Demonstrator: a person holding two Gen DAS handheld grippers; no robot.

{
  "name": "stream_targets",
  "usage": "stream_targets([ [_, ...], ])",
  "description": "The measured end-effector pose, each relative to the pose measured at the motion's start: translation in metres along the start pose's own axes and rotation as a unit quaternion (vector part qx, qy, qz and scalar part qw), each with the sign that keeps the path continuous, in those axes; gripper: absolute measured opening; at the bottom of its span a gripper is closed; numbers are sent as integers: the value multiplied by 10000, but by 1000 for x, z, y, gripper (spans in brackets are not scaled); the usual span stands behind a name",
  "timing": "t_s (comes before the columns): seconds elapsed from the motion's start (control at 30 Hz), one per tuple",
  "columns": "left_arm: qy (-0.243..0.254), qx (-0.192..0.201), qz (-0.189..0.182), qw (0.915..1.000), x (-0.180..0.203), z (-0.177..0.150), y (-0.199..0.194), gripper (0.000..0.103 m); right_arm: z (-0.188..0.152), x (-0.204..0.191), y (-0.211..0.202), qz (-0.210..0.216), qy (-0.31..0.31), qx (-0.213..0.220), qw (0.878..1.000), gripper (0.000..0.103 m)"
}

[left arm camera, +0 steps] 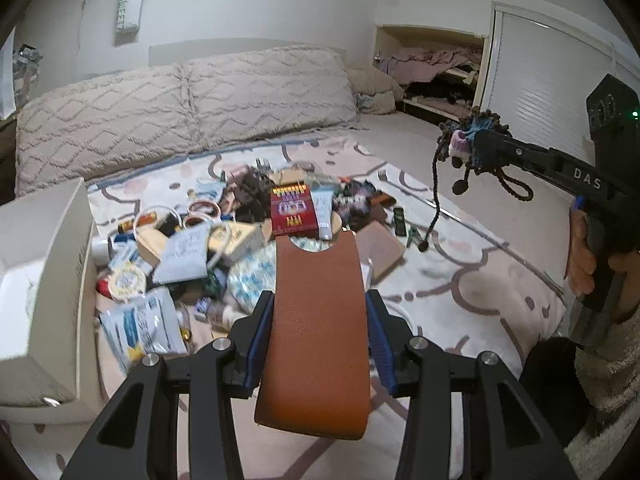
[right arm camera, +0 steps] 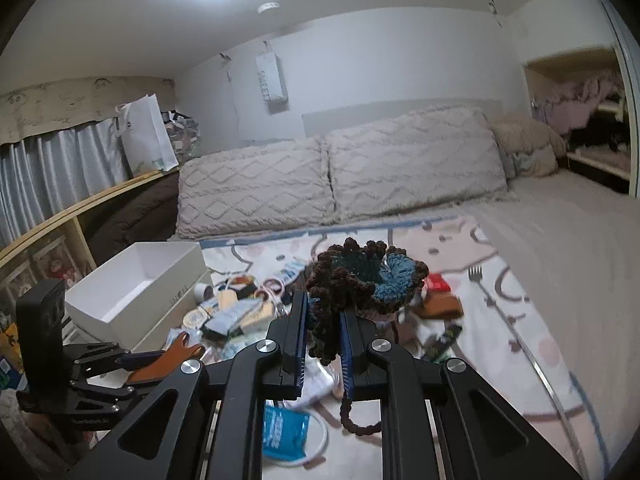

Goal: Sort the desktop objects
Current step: 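Carry the leather strip and knitted cloth with both tools over the white box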

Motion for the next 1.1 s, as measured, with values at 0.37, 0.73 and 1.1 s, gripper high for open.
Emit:
stream_targets([
  [0.37,235,526,348,9977,2,57,-23,44,47,-20,5,159,-379,273,9988,15],
  [0.73,438,978,773,9912,-2,101,-40,44,82,-50,19,375,-651,356,9965,15],
  [1.1,-202,1390,859,9864,-40,119,-52,44,101,-77,40,785,-507,351,9950,15],
])
Point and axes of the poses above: each gripper's, at about its wrist camera, not at the fingertips, and y roughly the way its jaws point, x to its right, z to its top, the point moved 3 cm from there along y, roughly the way its jaws point, and after that the axes turned 6 degrees about -y, right-handed, at the moved point
